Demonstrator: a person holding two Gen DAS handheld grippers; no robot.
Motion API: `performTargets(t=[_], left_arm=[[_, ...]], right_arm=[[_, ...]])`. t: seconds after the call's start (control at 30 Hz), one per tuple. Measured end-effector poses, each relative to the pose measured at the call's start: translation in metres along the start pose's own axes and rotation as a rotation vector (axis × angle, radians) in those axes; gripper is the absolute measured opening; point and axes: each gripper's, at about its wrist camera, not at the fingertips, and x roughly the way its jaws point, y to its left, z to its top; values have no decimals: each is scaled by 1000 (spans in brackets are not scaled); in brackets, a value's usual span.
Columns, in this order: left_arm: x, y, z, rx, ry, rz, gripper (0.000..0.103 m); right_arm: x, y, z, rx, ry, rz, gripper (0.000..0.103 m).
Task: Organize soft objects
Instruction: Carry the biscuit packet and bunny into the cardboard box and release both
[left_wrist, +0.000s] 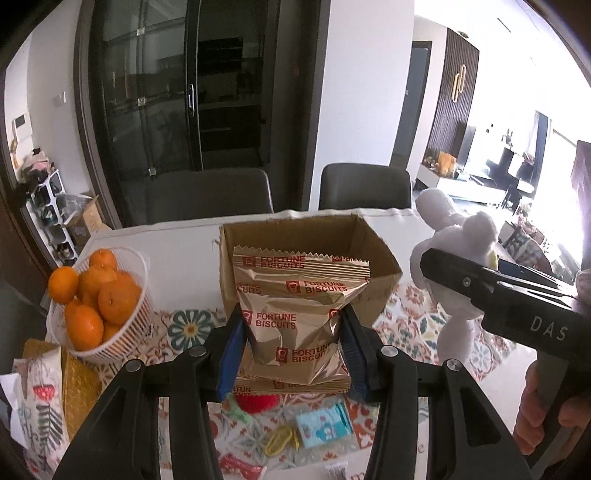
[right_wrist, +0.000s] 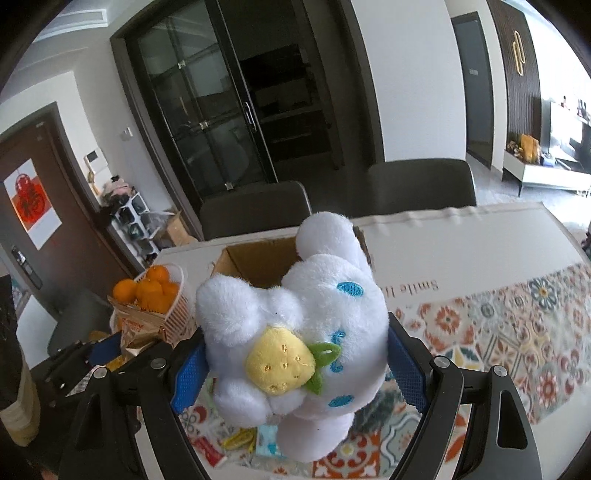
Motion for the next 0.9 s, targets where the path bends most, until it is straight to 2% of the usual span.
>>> performTargets(t=[0.37,0.7,0.9], left_arm=[[34,14,42,-22,21,-1,48],[94,27,64,-57,116,-10,48],[124,30,70,-79,170,-25,48]], right_arm=[[38,1,43,-31,13,32,85],[104,-3,74,-29,124,57,86],[140,-19,79,-2,190,86,86]])
